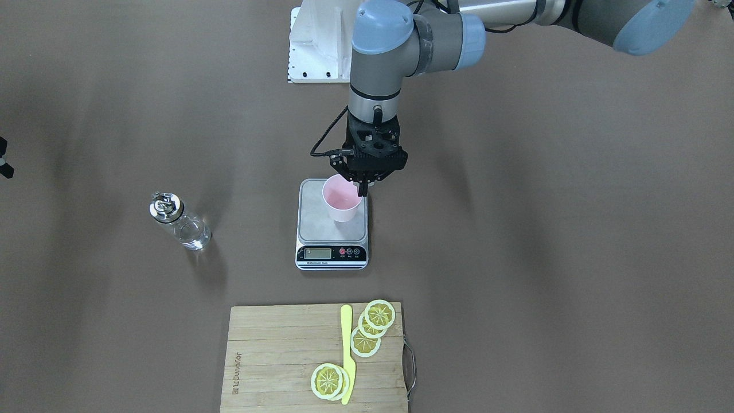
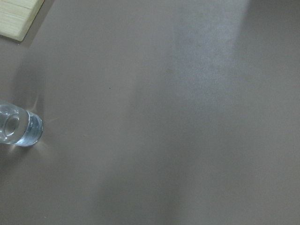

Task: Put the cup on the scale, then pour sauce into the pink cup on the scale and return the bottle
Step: 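Lower the pink cup onto the scale and open the left gripper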

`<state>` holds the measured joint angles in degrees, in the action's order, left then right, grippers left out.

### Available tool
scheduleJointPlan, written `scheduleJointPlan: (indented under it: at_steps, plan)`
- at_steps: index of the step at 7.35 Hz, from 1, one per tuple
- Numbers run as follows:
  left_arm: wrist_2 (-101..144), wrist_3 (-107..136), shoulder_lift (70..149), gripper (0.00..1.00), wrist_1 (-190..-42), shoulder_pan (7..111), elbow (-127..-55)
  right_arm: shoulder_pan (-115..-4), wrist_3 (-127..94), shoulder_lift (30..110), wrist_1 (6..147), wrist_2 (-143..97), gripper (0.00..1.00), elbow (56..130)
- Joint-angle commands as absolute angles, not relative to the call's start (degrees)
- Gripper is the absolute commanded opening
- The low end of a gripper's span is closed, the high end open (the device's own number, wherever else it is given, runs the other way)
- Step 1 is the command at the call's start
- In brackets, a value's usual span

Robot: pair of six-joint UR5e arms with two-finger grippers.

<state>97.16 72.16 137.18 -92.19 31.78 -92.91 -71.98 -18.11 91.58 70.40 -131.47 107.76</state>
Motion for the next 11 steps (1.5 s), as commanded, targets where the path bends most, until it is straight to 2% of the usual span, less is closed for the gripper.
scheduleJointPlan:
  at_steps: [1, 7, 8, 9, 11]
  plan:
    - [97.2, 72.2, 137.5, 0.00, -92.3, 31.6, -92.4, -72.0, -18.1, 91.6, 70.4, -131.4, 1.00, 107.8]
    - [97.2, 72.2, 137.8, 0.01, -92.9, 31.2, -91.4, -72.0, -18.1, 91.6, 70.4, -131.4, 1.00, 107.7]
    - [97.2, 72.1, 137.8, 0.61, -93.0, 31.2, -91.4, -72.0, -18.1, 91.6, 70.4, -131.4, 1.00, 107.7]
    - [97.1, 72.0, 137.8, 0.95, -93.0, 31.1, -91.5, -72.0, -18.1, 91.6, 70.4, -131.4, 1.00, 107.6]
    - [95.8, 71.7, 137.8, 0.98, -92.9, 31.2, -92.5, -72.0, -18.0, 91.6, 70.4, -131.4, 1.00, 107.6]
